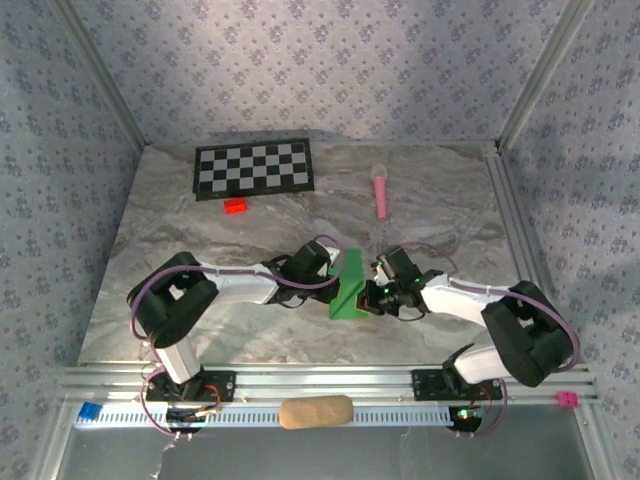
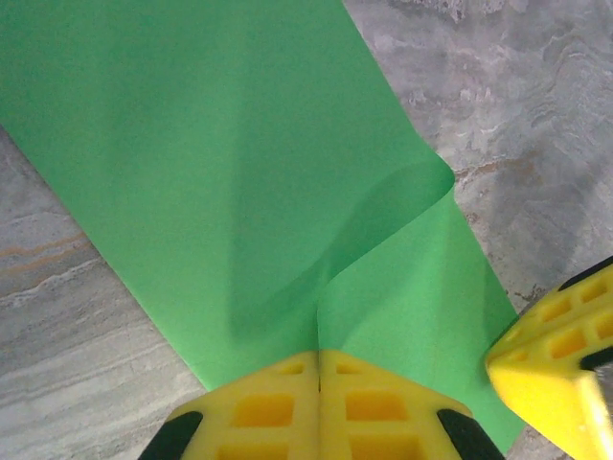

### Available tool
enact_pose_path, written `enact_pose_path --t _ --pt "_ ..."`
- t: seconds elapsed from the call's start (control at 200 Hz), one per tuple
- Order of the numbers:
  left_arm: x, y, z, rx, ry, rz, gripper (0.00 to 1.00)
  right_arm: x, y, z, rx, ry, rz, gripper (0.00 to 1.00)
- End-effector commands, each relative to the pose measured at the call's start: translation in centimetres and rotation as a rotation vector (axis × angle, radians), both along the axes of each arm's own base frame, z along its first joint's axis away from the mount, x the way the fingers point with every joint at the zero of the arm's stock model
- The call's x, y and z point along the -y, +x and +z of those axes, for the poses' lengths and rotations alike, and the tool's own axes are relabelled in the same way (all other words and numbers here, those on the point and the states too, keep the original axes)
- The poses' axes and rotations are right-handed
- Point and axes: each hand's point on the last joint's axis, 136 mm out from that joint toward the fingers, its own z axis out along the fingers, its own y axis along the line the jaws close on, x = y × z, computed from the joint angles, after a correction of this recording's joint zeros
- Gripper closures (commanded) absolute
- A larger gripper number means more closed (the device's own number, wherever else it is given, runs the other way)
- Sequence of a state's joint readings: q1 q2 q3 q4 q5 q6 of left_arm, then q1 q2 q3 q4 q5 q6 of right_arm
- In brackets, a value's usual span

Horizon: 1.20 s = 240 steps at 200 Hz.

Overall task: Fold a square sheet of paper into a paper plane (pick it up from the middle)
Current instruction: Fold the triangle a second time at the center of the table.

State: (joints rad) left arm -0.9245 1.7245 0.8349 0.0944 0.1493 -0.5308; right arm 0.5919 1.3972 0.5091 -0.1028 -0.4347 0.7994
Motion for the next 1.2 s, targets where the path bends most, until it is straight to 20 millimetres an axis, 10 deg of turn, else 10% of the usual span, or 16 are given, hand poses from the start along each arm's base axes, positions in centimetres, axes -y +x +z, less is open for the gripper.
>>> enact_pose_path --t 0.0,1.194 --pt "0.0 0.0 -0.3 -0.013 -0.006 0.002 0.99 0.8 -0.4 -0.9 -0.027 -0.058 -0.005 1.0" --pt "0.0 0.7 -0.7 0.018 0.03 -0.003 0.98 2.2 -0.8 -1.6 -0.047 -0.094 0.003 1.0"
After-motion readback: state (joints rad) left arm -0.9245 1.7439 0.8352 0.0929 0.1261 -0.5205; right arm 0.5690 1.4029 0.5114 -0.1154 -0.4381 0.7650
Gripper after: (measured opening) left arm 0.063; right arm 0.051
